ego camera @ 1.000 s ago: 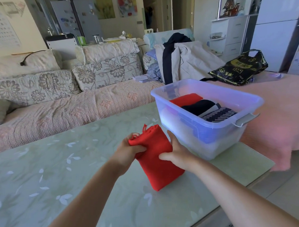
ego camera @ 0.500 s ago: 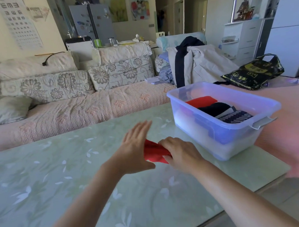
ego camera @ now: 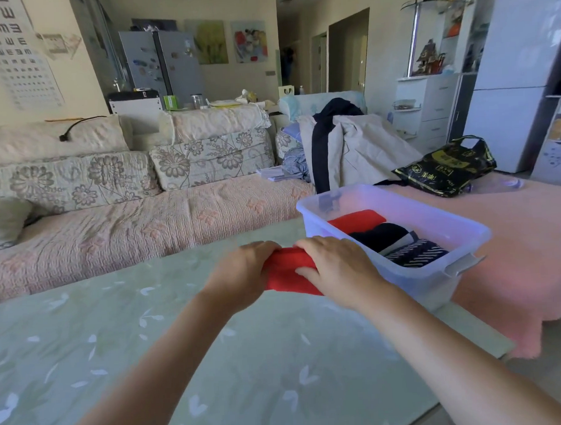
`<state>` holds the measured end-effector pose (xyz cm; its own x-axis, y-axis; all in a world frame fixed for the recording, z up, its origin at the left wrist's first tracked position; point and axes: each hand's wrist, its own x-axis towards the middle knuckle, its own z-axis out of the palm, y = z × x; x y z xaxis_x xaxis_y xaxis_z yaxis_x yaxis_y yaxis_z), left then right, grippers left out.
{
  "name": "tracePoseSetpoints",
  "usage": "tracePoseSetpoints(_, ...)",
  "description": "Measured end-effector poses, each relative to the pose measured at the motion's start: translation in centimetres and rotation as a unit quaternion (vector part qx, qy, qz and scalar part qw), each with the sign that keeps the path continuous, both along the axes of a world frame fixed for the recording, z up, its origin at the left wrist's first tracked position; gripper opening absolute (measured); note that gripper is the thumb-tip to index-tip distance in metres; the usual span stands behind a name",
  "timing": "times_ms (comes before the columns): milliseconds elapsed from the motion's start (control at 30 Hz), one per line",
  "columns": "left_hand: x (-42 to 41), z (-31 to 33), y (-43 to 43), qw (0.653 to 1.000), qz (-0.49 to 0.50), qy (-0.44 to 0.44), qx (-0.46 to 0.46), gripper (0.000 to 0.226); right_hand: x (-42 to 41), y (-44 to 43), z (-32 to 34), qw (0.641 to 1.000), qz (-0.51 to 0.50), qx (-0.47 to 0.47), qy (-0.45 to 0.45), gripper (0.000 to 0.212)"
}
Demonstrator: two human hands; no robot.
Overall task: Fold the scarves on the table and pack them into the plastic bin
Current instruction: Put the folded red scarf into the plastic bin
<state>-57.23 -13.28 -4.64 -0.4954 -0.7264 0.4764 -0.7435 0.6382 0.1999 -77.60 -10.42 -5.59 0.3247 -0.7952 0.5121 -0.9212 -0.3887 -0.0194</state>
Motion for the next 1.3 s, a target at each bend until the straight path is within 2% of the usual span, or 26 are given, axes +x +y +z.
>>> tracePoseSetpoints(100, -2.9, 3.4, -1.9, 0.999, -0.013, 0.042, -0.014, 0.034, -3.1, -1.8, 5.6, 0.999, -0.007, -0.013, 0.034, 0.041)
tracePoseSetpoints(233, -8.4, 6.2, -5.1, 0.998, -0.020, 0.056, -0.010, 0.039, -8.1, -4.9, 11.5, 0.997, -0.029, 0.019, 0.062, 0.034)
tracePoseSetpoints(467, -16.8, 6.9, -12.3, 0.993, -0.028, 0.100, 0.058, 0.037, -15.3, -13.5, 13.2, 0.978, -0.085, 0.107, 0.160, 0.004)
tracePoseSetpoints(500, -17.7, 6.5, -13.3, 0.991, -0.029, 0.105, 0.077, 0.038, -16.0, -14.7, 12.7, 0.974, -0.096, 0.123, 0.167, 0.005)
tracePoseSetpoints(600, -19.5, 4.6, -16.5, 0.984, -0.011, 0.103, 0.142, 0.037, -17.6, -18.6, 10.6, 0.964, -0.129, 0.161, 0.166, 0.026)
tracePoseSetpoints(700, -20.3, 3.0, -19.2, 0.979, 0.002, 0.052, 0.197, 0.035, -18.2, -21.8, 7.4, 0.957, -0.142, 0.217, 0.131, 0.046)
tracePoseSetpoints(800, -20.3, 1.7, -20.7, 0.979, 0.033, -0.084, 0.183, 0.034, -17.8, -24.7, 3.6, 0.951, -0.150, 0.237, 0.128, 0.044)
tracePoseSetpoints(867, -20.1, 0.9, -21.5, 0.977, 0.067, -0.138, 0.145, 0.034, -17.6, -26.4, 1.4, 0.951, -0.140, 0.242, 0.130, 0.040)
tracePoseSetpoints(933, -19.7, 0.1, -22.1, 0.984, 0.103, -0.118, 0.082, 0.035, -17.7, -27.2, 0.0, 0.964, -0.116, 0.203, 0.128, 0.035)
tracePoseSetpoints(1000, -19.4, -0.4, -22.5, 0.992, 0.114, -0.040, 0.042, 0.034, -17.6, -27.1, -0.6, 0.978, -0.101, 0.135, 0.120, 0.027)
tracePoseSetpoints(1067, -19.5, -0.6, -22.4, 0.994, 0.096, -0.005, 0.051, 0.032, -17.6, -27.0, -0.9, 0.986, -0.111, 0.055, 0.114, 0.022)
tracePoseSetpoints(1133, -20.0, -0.7, -22.2, 0.994, 0.037, -0.053, 0.093, 0.026, -17.8, -26.9, -0.6, 0.982, -0.151, 0.011, 0.111, 0.023)
tracePoseSetpoints(1233, -20.7, -0.7, -21.8, 0.972, -0.014, -0.167, 0.162, 0.038, -18.3, -25.8, 0.7, 0.982, -0.153, 0.101, 0.054, 0.033)
tracePoseSetpoints(1300, -20.8, -0.6, -21.9, 0.963, -0.005, -0.190, 0.193, 0.049, -18.9, -24.6, 1.3, 0.978, -0.115, 0.166, 0.047, 0.044)
